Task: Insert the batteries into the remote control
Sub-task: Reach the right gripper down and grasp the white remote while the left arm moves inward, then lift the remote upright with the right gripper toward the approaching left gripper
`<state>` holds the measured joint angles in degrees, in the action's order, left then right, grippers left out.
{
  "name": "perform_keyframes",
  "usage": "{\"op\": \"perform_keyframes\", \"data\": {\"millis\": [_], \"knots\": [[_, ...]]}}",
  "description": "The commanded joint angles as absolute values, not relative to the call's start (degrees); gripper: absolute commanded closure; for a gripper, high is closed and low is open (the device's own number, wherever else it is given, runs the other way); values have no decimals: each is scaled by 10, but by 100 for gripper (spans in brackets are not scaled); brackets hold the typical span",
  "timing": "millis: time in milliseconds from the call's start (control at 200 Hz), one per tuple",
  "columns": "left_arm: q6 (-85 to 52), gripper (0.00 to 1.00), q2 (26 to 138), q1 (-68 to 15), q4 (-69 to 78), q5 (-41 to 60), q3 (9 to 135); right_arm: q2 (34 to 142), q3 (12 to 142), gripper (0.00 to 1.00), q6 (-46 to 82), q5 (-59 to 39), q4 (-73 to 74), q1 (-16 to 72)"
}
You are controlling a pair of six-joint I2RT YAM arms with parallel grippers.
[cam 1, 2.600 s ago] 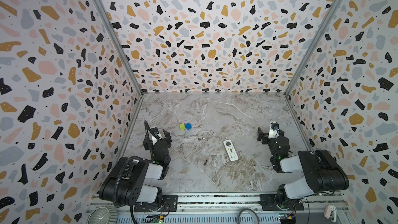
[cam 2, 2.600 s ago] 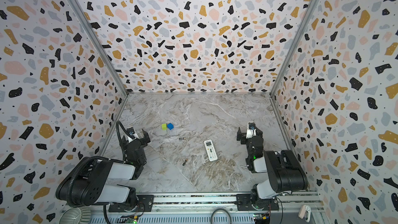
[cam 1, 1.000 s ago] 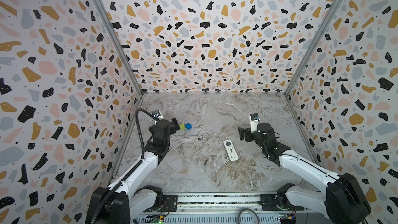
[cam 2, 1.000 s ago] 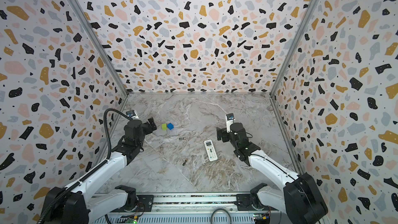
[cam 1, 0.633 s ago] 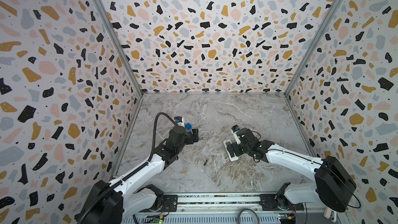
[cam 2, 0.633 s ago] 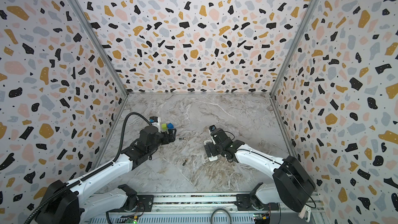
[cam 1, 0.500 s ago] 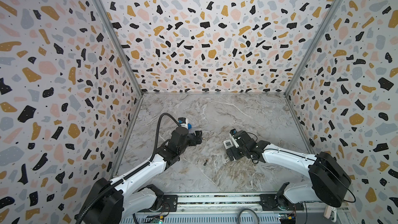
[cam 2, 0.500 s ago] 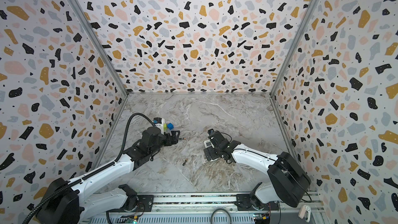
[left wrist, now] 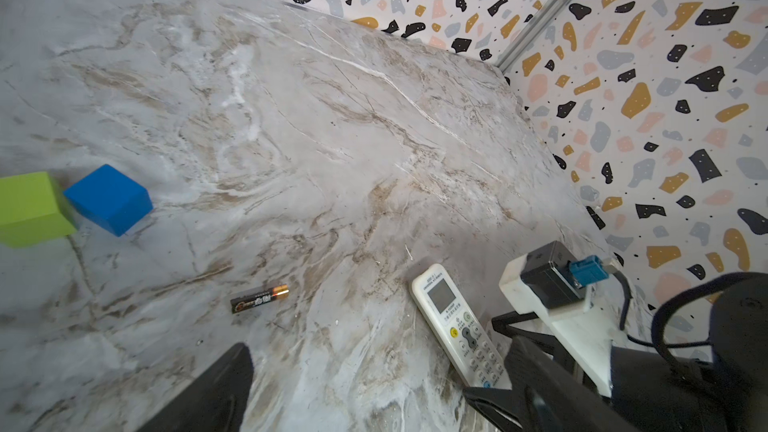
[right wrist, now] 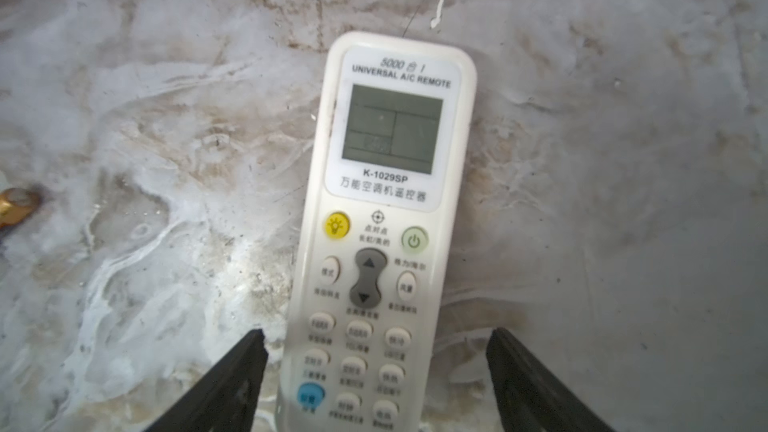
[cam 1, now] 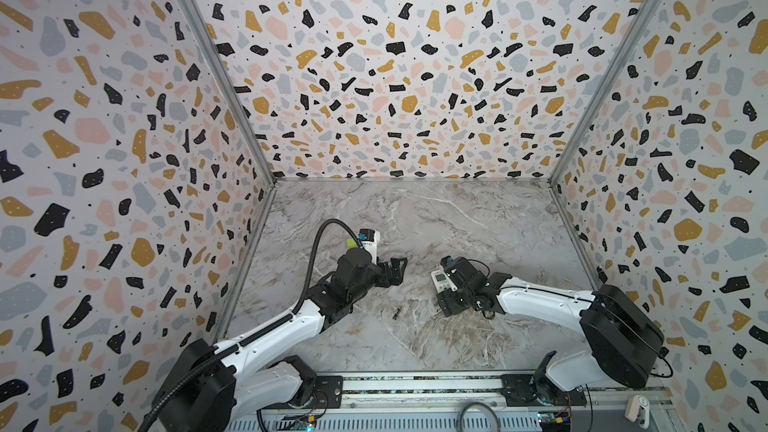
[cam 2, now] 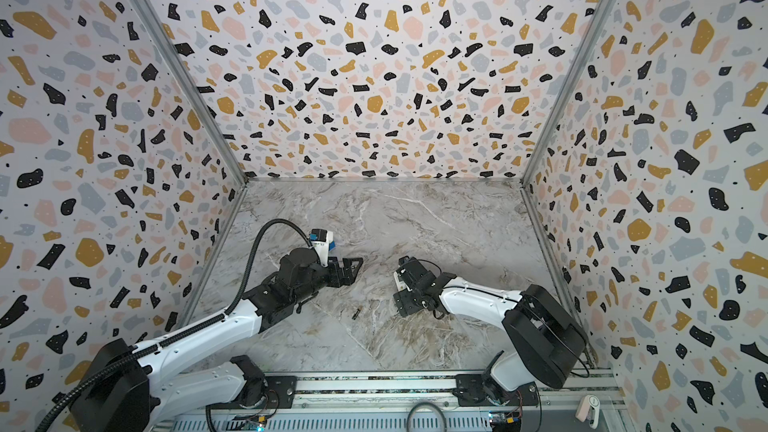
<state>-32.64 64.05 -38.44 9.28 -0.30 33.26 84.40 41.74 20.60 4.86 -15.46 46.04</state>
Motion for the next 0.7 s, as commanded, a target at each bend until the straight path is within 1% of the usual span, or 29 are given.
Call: {"op": "perform_keyframes", "data": {"millis": [0, 195, 325, 546, 696], "knots": [[-327, 3, 643, -392, 117, 0, 342, 850, 415, 18, 209, 56, -168, 463], [-326, 3, 642, -399, 116, -10, 346, 859, 417, 21, 204, 58, -167, 464], [-326, 3, 641, -402, 115, -15, 345, 870, 421, 26, 201, 64, -170, 467], [-320, 3, 638, -403, 112, -18, 346, 877, 418, 42, 203, 66, -171, 472], [-317, 3, 635, -403, 112, -7, 350, 851, 409, 60, 209, 61, -171, 473]]}}
